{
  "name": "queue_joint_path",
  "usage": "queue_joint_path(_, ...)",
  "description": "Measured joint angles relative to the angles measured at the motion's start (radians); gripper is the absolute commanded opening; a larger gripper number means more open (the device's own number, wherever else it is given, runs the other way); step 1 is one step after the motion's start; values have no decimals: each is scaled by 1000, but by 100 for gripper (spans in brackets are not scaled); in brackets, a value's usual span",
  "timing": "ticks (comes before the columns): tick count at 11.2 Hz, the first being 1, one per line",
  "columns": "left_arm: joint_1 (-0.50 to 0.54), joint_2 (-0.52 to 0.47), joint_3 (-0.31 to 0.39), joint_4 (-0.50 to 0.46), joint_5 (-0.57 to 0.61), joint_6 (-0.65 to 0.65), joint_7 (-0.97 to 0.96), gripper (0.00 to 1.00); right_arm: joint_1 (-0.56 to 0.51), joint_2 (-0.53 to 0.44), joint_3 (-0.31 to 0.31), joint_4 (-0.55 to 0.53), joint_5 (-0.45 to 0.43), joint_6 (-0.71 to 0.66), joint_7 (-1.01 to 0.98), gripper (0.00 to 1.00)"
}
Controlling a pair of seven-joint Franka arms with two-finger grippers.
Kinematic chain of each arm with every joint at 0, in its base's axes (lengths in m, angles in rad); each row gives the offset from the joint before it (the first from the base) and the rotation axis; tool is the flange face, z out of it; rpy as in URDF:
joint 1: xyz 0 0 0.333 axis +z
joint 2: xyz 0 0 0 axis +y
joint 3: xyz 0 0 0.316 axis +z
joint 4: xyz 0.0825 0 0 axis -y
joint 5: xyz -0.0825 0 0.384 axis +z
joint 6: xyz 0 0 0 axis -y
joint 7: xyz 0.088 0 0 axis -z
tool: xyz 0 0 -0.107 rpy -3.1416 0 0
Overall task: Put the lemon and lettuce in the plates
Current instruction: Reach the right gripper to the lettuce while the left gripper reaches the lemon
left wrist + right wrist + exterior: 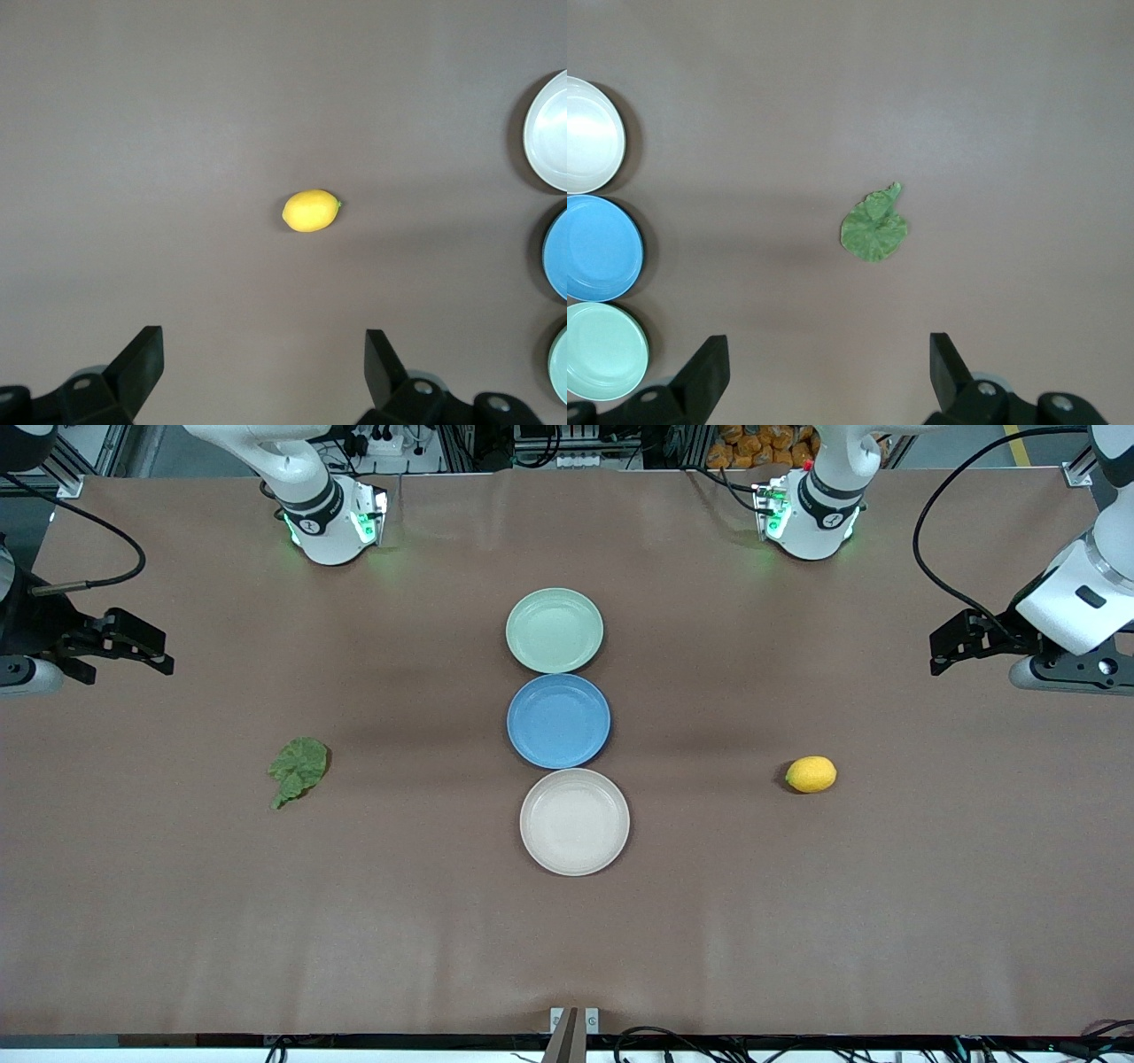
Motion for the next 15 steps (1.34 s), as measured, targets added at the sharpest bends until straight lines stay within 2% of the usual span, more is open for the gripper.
queue_joint_path(4,0,8,0,0,0,-2,0,100,0,0,-2,0,0,-1,0,100)
queue_joint_path(9,-11,117,-4,1,-1,-3,0,100,0,0,-9,-31,-5,-9,0,100)
queue_joint_path(10,-11,140,-4,1,-1,9,0,100,0,1,-9,-80,-5,17,0,100)
queue_joint_path(12,-11,191,-4,-6,-1,50,0,100,0,9,-9,-235,-5,155,0,100)
queue_joint_path(15,-7,246,-4,-72,-1,192,0,100,0,47,-9,-462,-5,465,0,100)
